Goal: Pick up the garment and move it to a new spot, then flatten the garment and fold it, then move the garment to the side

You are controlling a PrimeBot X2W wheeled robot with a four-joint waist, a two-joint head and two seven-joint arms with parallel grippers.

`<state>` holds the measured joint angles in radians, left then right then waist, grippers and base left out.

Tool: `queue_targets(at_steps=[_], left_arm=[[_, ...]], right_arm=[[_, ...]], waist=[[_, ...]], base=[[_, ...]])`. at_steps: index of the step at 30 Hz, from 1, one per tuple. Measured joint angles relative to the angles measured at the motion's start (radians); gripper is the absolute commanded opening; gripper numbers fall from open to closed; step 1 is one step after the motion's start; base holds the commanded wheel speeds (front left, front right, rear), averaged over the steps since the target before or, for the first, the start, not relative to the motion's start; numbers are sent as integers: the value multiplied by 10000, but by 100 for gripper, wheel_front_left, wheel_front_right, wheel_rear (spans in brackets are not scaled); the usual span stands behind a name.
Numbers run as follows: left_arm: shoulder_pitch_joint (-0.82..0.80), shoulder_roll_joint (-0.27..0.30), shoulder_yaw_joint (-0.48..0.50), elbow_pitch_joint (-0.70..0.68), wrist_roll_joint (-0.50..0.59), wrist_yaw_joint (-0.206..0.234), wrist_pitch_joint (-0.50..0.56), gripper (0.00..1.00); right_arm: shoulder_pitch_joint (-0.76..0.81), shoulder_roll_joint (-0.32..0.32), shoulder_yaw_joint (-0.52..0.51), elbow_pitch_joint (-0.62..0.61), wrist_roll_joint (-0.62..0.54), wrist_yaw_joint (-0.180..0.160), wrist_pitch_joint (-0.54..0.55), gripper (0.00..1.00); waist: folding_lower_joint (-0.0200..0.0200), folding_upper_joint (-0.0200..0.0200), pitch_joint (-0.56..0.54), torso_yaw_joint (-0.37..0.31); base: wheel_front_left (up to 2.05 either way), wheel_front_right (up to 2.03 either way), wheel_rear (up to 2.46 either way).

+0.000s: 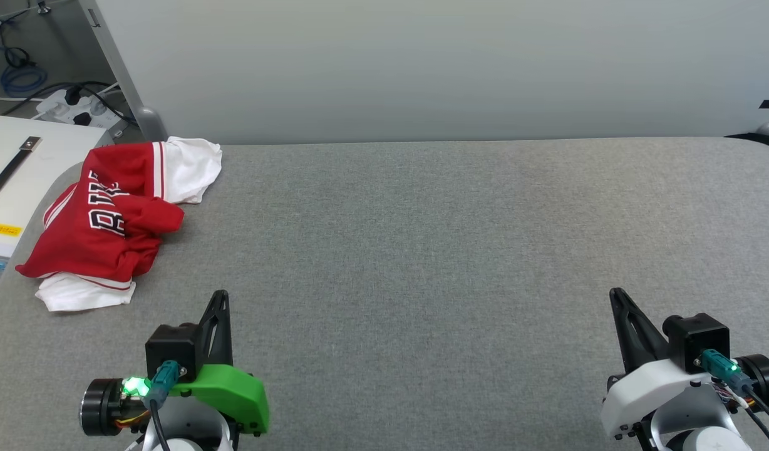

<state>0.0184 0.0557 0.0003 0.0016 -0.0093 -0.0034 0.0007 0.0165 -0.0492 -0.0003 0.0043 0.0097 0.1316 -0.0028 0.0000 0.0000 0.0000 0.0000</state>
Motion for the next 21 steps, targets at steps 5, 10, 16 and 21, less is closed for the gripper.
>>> queue_targets(at_steps=[5, 10, 16, 21], left_arm=[[0, 0, -2, 0, 0, 0, 0, 0], [0, 0, -2, 0, 0, 0, 0, 0], [0, 0, 0, 0, 0, 0, 0, 0], [0, 0, 0, 0, 0, 0, 0, 0]], right_arm=[[0, 0, 0, 0, 0, 0, 0, 0], [0, 0, 0, 0, 0, 0, 0, 0], [0, 0, 0, 0, 0, 0, 0, 0], [0, 0, 0, 0, 0, 0, 0, 0]], waist=[[0, 0, 0, 0], [0, 0, 0, 0], [0, 0, 0, 0], [0, 0, 0, 0]], base=[[0, 0, 0], [0, 0, 0], [0, 0, 0], [0, 0, 0]])
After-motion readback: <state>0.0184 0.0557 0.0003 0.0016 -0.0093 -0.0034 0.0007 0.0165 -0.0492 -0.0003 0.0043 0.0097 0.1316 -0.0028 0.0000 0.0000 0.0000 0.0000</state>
